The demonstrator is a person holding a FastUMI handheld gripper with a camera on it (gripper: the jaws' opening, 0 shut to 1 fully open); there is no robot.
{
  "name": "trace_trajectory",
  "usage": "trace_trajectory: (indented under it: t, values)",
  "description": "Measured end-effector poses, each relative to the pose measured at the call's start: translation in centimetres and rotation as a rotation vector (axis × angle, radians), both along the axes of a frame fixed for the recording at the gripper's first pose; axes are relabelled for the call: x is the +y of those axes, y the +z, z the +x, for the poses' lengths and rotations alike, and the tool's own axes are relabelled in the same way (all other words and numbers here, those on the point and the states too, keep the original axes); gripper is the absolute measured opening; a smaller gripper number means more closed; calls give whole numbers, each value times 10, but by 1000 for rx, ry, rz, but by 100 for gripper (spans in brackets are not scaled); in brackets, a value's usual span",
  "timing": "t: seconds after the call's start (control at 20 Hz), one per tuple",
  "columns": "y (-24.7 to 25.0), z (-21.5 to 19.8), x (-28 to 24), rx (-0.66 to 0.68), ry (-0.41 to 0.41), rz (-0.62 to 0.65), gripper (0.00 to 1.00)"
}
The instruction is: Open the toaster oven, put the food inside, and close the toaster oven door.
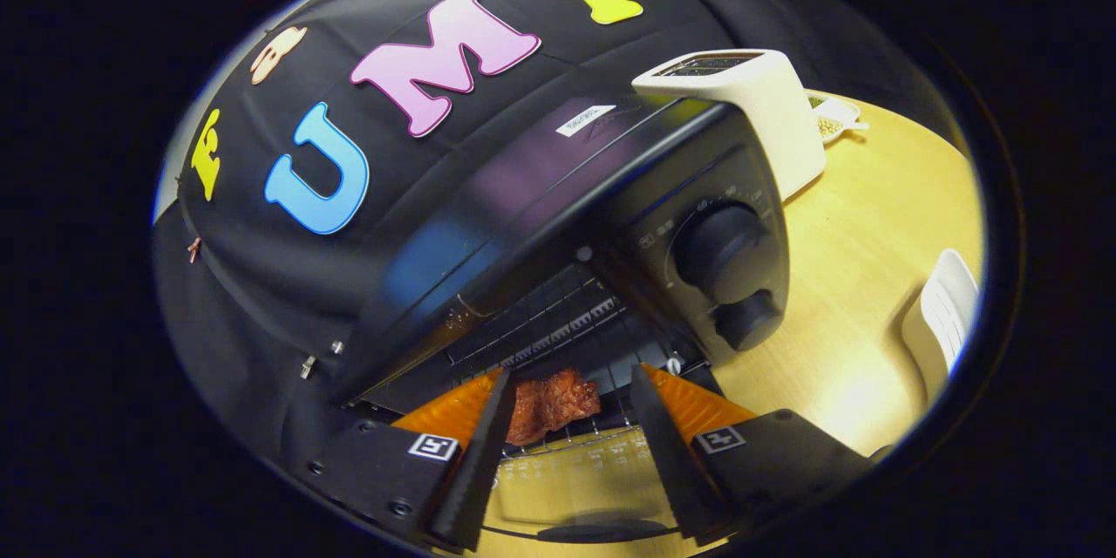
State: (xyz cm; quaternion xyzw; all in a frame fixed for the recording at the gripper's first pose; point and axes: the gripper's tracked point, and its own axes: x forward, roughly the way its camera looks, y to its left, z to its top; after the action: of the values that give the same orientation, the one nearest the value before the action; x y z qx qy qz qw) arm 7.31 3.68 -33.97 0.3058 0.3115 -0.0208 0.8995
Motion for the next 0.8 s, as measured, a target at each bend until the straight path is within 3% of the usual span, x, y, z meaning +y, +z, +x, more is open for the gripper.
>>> trace_trajectory:
  t: [0.1,0.15,0.6,0.8]
  values:
    - [6,-7,-9,2,3,-45,95]
    - [9,-13,-12,3,12,-69,96]
    - [55,-84,-3,-45,150,-229,98]
    - [73,-121,27,-86,264,-303,98]
